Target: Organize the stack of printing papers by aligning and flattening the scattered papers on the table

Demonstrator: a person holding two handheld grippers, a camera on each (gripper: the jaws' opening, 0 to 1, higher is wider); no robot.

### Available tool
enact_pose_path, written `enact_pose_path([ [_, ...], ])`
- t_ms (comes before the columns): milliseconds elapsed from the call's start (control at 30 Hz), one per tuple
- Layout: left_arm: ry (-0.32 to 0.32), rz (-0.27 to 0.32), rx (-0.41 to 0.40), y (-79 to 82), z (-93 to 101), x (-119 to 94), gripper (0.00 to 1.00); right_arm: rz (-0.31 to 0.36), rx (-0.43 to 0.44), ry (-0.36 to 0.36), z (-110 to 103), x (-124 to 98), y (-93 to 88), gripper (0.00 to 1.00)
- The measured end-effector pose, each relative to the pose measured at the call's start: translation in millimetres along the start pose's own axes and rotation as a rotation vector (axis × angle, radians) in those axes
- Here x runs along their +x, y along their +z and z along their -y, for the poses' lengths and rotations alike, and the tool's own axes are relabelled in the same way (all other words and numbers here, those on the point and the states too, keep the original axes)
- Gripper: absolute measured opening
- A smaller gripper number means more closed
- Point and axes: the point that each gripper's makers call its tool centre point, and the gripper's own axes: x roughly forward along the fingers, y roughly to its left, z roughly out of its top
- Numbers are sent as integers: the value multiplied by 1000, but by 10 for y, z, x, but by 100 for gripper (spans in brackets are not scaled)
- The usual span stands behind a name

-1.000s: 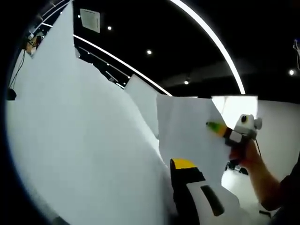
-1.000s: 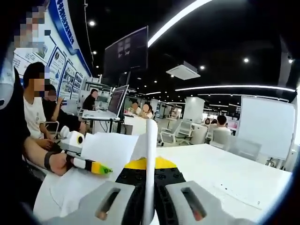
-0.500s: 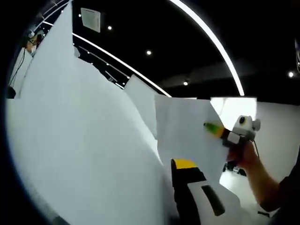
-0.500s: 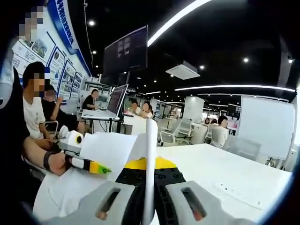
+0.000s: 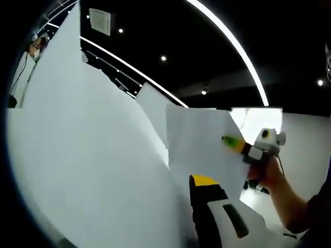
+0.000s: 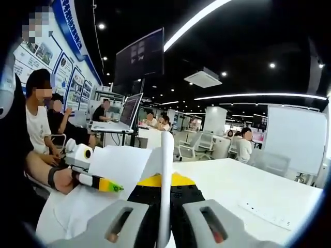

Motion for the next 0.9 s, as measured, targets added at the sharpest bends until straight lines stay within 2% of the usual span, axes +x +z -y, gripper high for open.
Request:
enact_pose_path([
  [900,-2,1,-1,14,7,-4,22,-15,-37,35,-147,177,-42,0],
])
